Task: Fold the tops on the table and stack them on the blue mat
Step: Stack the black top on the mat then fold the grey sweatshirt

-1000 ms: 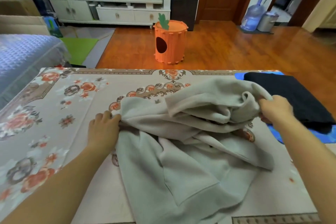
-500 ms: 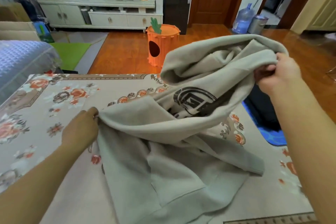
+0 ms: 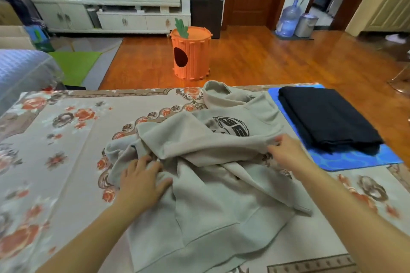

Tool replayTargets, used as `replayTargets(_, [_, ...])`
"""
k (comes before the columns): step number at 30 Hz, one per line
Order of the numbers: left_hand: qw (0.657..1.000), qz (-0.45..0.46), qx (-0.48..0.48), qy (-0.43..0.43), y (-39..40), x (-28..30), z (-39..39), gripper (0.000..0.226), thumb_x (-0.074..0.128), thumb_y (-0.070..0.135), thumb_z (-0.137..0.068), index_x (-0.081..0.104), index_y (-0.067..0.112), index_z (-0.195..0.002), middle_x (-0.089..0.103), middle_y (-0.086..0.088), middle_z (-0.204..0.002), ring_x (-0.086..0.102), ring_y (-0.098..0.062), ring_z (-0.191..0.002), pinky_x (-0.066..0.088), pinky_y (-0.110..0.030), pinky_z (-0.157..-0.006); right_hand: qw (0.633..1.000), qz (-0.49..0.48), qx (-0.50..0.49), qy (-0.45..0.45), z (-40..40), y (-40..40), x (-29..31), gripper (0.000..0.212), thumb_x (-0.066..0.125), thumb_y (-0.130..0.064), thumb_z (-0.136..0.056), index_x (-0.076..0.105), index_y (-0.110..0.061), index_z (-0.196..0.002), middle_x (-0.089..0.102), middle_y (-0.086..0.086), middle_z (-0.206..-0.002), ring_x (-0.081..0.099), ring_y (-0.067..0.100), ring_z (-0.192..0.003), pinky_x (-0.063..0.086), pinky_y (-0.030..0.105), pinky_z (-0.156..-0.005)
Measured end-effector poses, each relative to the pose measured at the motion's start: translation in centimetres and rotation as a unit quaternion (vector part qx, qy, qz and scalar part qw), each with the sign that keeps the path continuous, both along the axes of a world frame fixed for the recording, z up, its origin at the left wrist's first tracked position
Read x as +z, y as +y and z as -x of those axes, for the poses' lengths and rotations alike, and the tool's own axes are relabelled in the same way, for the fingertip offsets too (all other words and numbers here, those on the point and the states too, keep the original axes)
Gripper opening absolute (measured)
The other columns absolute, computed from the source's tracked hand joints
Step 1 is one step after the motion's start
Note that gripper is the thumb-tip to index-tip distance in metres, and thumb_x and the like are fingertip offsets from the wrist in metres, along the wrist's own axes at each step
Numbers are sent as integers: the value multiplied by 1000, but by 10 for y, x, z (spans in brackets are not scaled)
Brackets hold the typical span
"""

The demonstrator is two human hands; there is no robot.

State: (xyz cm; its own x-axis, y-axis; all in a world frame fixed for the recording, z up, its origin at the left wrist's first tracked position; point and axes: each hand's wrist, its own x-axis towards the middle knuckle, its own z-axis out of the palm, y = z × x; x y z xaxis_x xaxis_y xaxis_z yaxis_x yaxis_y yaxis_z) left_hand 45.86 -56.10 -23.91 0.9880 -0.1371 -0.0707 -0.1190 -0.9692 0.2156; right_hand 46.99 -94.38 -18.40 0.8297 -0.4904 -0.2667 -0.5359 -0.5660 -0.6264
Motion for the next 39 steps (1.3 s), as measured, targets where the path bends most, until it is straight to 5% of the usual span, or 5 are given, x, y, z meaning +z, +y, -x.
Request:
replayTargets(10, [977, 89, 192, 15, 12, -14, 23, 61, 55, 53, -95, 34, 26, -145, 38, -19, -146, 36, -41, -135, 40, -56, -104, 839, 318, 413, -153, -32, 142, -2, 67, 53, -37, -85, 42, -17, -148, 59, 15, -128, 53, 38, -122, 38, 52, -107])
replayTargets(15, [992, -25, 126, -17, 19, -11, 9, 31, 62, 43, -92, 55, 21, -112, 50, -16, -126, 46, -41, -118, 44, -52, -96, 909, 130, 97, -385, -42, 48, 81, 28, 35, -15, -76, 62, -14, -82, 60, 7, -86, 52, 24, -79, 33, 32, -66])
replayTargets(25, [994, 92, 53, 30, 7, 4, 3, 13, 62, 15, -77, 53, 22, -82, 60, -9, -94, 59, -32, -87, 44, -39, -69, 846, -122, -483, -188, 19, -142, 19, 49, 40, -22, -102, 34, -14, -150, 32, 10, -157, 43, 26, -133, 35, 30, -103])
replayTargets(30, [955, 257, 126, 80, 22, 39, 9, 41, 59, 23, -99, 52, 21, -140, 55, 1, -141, 56, -27, -118, 38, -32, -92, 948, 95, -115, -280, 15, -21, 10, 21, 50, -9, -91, 60, -9, -110, 57, 16, -118, 53, 31, -106, 40, 35, -88])
replayTargets(39, [937, 197, -158, 243, -71, 56, 61, 29, 56, 34, -99, 42, 21, -77, 44, 6, -76, 38, -10, -67, 27, -33, -61, 886, 314, 316, 127, 28, 76, -38, 71, 59, -28, -87, 27, -35, -150, 35, 4, -146, 40, 35, -130, 43, 48, -104])
